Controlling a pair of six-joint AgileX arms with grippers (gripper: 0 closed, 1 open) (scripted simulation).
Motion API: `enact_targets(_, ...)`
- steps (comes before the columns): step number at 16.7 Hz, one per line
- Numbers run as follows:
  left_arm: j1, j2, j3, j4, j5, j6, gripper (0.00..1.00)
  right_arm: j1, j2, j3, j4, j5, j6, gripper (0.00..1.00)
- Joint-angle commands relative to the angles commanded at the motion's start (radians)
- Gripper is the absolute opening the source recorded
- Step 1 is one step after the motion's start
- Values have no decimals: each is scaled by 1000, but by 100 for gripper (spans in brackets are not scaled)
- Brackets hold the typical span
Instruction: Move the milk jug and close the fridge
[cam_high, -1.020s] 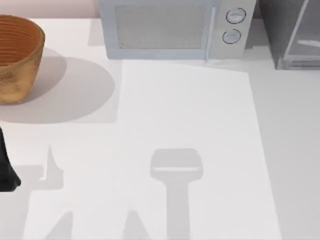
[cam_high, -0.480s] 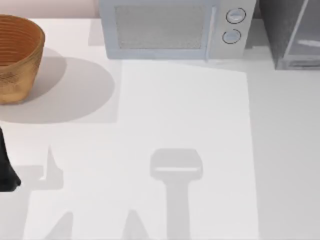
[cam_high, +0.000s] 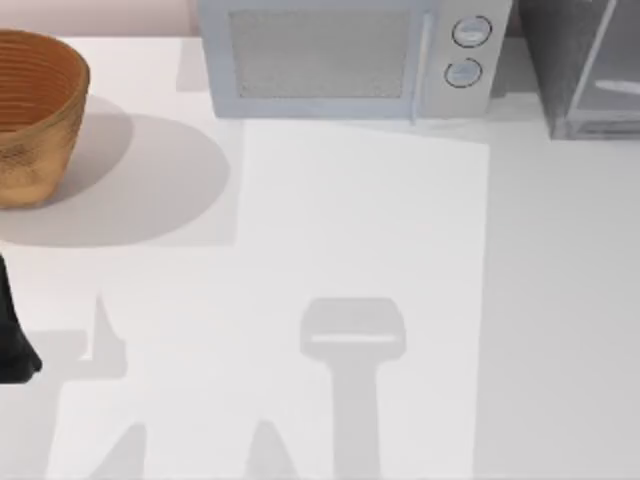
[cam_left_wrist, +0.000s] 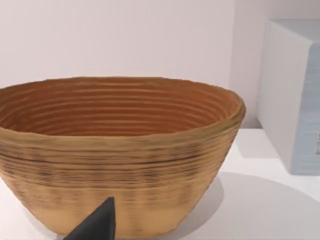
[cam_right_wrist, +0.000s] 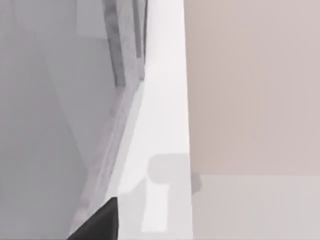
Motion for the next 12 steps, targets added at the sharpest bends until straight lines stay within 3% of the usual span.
enact_targets(8,0,0,0,0,0,0,100,12,-8,-15,23,11,25,100)
enact_targets(12,0,0,0,0,0,0,100,153,-38,-59,80,119,127,100)
